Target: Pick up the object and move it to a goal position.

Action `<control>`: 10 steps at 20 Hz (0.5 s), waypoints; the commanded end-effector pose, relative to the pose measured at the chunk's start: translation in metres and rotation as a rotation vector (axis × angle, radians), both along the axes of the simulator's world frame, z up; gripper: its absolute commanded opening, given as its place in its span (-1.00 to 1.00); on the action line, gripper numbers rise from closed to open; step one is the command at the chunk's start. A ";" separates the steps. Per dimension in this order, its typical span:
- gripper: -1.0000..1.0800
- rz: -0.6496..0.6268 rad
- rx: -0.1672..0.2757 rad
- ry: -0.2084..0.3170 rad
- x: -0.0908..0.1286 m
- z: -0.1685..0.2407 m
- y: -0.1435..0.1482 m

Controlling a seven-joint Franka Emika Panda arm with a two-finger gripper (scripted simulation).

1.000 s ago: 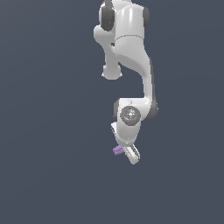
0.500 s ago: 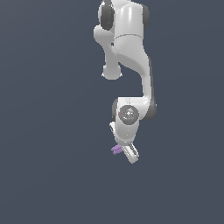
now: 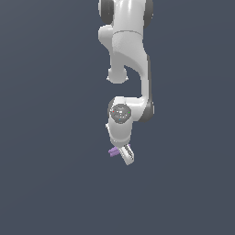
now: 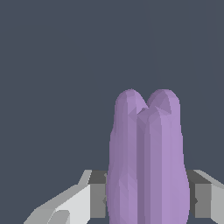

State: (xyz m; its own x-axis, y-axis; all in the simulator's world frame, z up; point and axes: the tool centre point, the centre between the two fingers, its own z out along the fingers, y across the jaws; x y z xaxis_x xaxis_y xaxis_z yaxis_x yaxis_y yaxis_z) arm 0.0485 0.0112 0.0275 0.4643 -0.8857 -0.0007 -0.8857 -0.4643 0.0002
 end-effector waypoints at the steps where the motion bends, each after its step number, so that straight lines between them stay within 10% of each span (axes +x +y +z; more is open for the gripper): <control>1: -1.00 -0.001 0.000 0.000 -0.011 0.002 -0.020; 10: -1.00 -0.001 0.000 0.000 -0.049 0.010 -0.091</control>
State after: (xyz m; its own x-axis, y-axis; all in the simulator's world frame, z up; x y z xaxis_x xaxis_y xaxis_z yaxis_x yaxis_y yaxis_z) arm 0.0055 -0.0691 0.0361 0.4624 -0.8866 -0.0002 -0.8866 -0.4624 0.0003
